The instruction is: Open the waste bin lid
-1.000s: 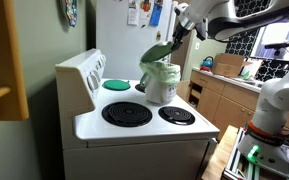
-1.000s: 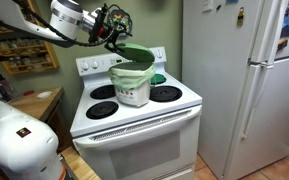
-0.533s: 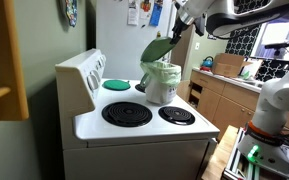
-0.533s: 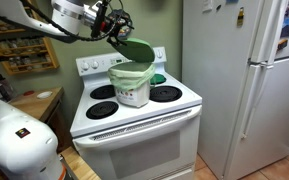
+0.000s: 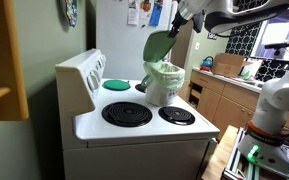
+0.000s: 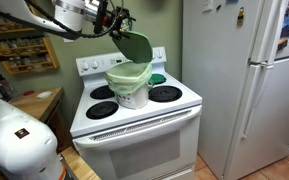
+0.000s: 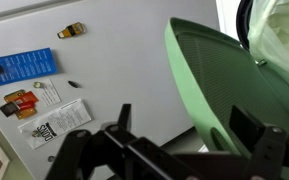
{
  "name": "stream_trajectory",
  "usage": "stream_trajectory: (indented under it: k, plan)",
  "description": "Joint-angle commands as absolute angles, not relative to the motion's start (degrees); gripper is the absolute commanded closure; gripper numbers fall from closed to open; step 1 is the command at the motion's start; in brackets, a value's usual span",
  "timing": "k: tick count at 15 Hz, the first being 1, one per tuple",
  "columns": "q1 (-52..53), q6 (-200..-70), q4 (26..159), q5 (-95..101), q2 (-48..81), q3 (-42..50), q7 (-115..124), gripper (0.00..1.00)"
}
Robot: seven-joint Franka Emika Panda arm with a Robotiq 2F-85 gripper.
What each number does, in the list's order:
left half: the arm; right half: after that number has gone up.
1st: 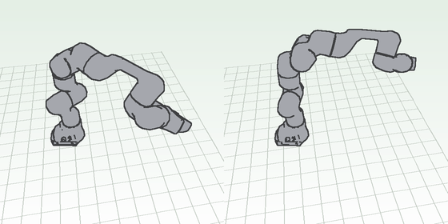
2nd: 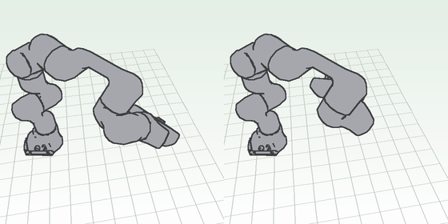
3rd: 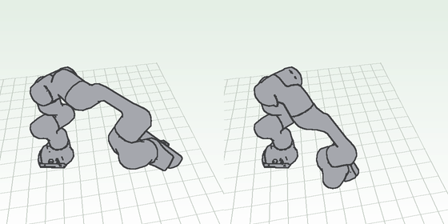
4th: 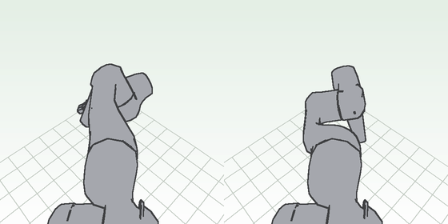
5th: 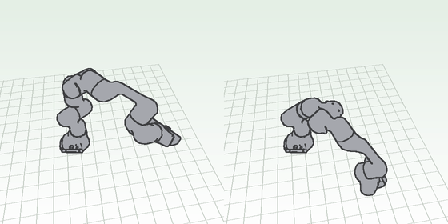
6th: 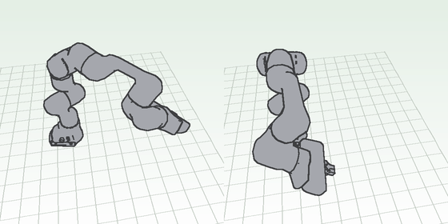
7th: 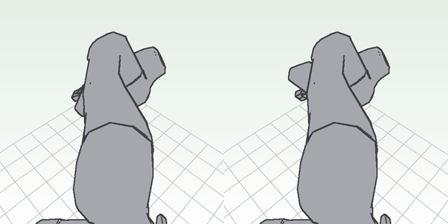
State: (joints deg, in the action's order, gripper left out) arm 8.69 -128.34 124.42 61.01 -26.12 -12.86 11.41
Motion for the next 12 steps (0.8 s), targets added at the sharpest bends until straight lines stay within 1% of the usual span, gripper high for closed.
stream_trajectory:
  k: [1,8,12]
  plan:
    - [9.13,-128.49,123.66,59.38,-25.43,-12.44,13.14,0.0]
    - [10.97,-128.28,123.22,48.03,-26.04,-13.62,13.67,0.0]
    - [11.48,-125.48,124.11,42.13,-29.01,-16.6,17.85,0.0]
